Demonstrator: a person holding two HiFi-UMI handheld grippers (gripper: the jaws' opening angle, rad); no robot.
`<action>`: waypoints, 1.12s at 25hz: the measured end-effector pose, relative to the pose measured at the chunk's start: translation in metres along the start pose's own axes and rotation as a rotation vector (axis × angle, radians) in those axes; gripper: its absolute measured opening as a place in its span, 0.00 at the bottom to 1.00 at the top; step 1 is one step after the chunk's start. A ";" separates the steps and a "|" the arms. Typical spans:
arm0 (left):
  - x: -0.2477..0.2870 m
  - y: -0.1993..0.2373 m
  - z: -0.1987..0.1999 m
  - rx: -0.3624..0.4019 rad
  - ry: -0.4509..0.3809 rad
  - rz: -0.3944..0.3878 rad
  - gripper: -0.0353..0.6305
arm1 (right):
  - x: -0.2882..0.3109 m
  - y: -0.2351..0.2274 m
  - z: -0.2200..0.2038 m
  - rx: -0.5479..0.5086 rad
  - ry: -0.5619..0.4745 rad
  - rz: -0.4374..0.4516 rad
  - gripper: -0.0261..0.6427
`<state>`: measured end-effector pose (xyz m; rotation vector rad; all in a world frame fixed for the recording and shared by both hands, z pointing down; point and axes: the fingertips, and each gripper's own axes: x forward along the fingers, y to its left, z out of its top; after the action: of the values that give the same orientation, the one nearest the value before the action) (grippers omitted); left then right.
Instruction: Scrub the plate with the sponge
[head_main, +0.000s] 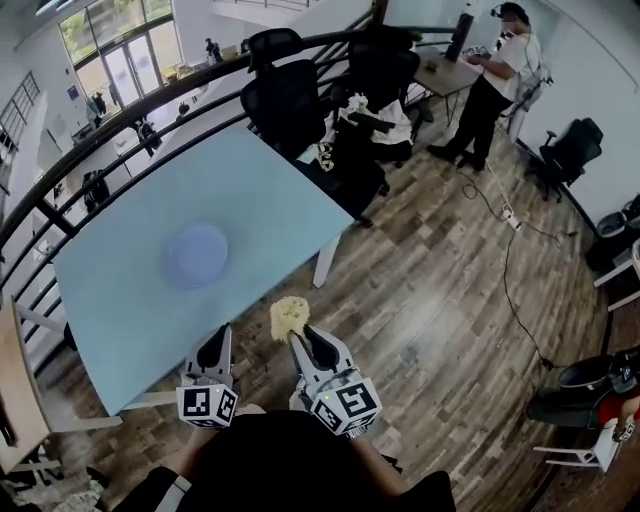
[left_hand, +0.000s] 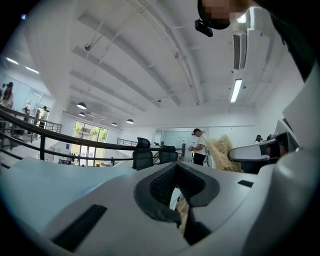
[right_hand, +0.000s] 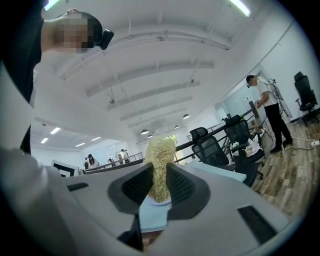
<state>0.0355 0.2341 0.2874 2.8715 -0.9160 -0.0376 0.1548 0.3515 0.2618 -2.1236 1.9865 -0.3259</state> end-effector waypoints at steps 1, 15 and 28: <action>0.001 0.000 0.001 -0.006 -0.004 0.023 0.05 | 0.003 -0.003 0.002 -0.002 0.004 0.017 0.16; -0.012 0.017 -0.011 -0.002 -0.007 0.263 0.06 | 0.035 -0.025 -0.006 0.007 0.064 0.176 0.16; 0.024 0.054 -0.015 -0.014 0.001 0.329 0.05 | 0.093 -0.032 -0.007 -0.007 0.109 0.232 0.16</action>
<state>0.0246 0.1785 0.3096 2.6685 -1.3667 -0.0109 0.1893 0.2611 0.2797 -1.8901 2.2701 -0.4011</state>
